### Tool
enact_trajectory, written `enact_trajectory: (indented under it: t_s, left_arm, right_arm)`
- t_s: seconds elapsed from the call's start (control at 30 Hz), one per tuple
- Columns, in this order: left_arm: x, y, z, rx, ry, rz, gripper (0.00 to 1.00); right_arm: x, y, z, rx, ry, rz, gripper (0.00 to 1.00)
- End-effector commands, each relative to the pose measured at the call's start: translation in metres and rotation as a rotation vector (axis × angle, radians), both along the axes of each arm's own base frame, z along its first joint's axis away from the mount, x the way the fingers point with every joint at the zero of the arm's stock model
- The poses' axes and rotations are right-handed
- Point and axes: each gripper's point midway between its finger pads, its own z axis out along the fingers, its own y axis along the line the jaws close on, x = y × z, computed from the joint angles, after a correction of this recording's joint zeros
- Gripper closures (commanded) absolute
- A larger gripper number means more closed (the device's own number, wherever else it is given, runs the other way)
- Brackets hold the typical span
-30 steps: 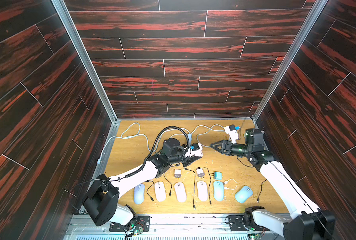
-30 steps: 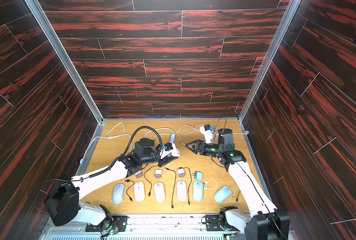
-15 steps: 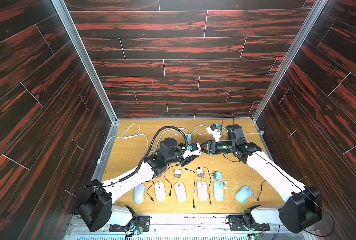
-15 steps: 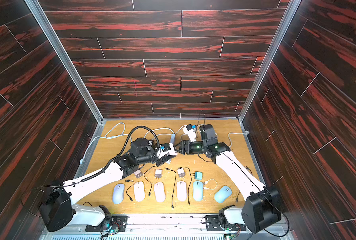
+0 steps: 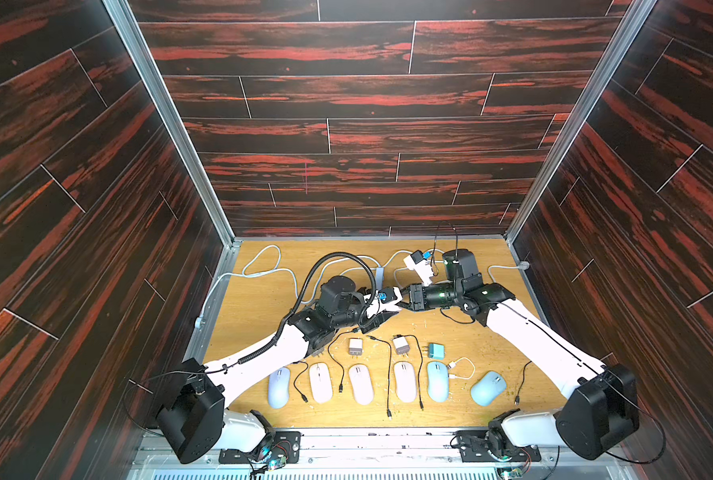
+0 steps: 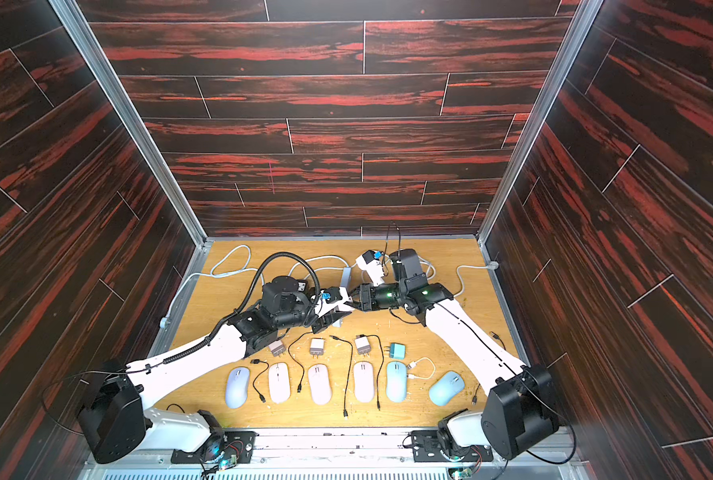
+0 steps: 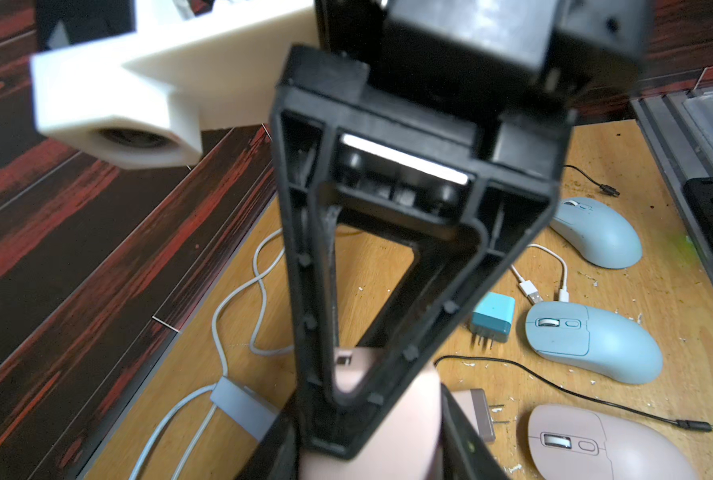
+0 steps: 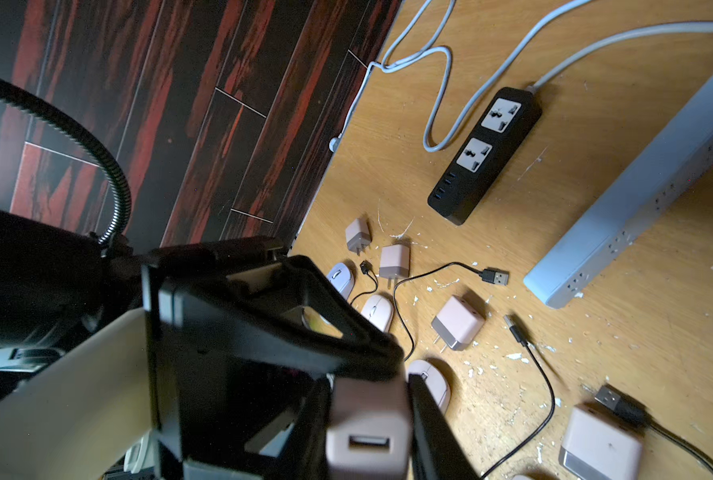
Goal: Unplug the wireless mouse
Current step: Place the plug at the center of the board.
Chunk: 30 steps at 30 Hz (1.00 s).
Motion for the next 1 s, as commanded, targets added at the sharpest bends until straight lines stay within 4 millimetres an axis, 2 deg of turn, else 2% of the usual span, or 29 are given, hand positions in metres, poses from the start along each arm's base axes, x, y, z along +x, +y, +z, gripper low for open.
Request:
enact_trajectory:
  t_s: [0.0,0.07,0.1,0.13,0.23,0.4,0.5,0.63,0.73,0.97]
  left_arm:
    - [0.001,-0.001,0.027,-0.072,-0.03,0.011,0.81]
    - [0.002,0.0,0.03,-0.085,-0.024,0.026,0.5]
    - [0.003,0.001,0.032,-0.092,-0.024,0.036,0.18]
    - [0.004,0.003,0.033,-0.101,-0.025,0.054,0.0]
    - [0.012,0.014,0.042,-0.17,-0.035,0.147,0.0]
    - [0.031,0.042,0.05,-0.282,0.021,0.312,0.0]
    - [0.047,0.064,0.048,-0.369,0.094,0.413,0.0]
    - [0.072,0.1,0.04,-0.513,0.21,0.6,0.0]
    - [0.082,0.117,0.035,-0.557,0.257,0.692,0.0]
    - [0.084,0.123,0.028,-0.547,0.261,0.711,0.0]
  right_arm:
    - [-0.001,-0.002,0.0,-0.017,-0.024,-0.005,0.75]
    - [0.005,-0.01,0.002,-0.043,-0.055,-0.071,0.8]
    - [0.009,-0.015,0.003,-0.062,-0.069,-0.111,0.83]
    - [0.013,-0.023,0.004,-0.083,-0.079,-0.16,0.85]
    - [0.023,-0.049,0.001,-0.124,-0.079,-0.293,0.89]
    - [0.031,-0.116,-0.019,-0.146,-0.007,-0.556,0.89]
    - [0.028,-0.156,-0.045,-0.145,0.09,-0.699,0.9]
    - [0.015,-0.204,-0.094,-0.223,0.229,-0.886,0.91]
    - [0.005,-0.229,-0.121,-0.259,0.298,-0.986,0.91]
    - [-0.011,-0.268,-0.164,-0.366,0.371,-1.159,0.91]
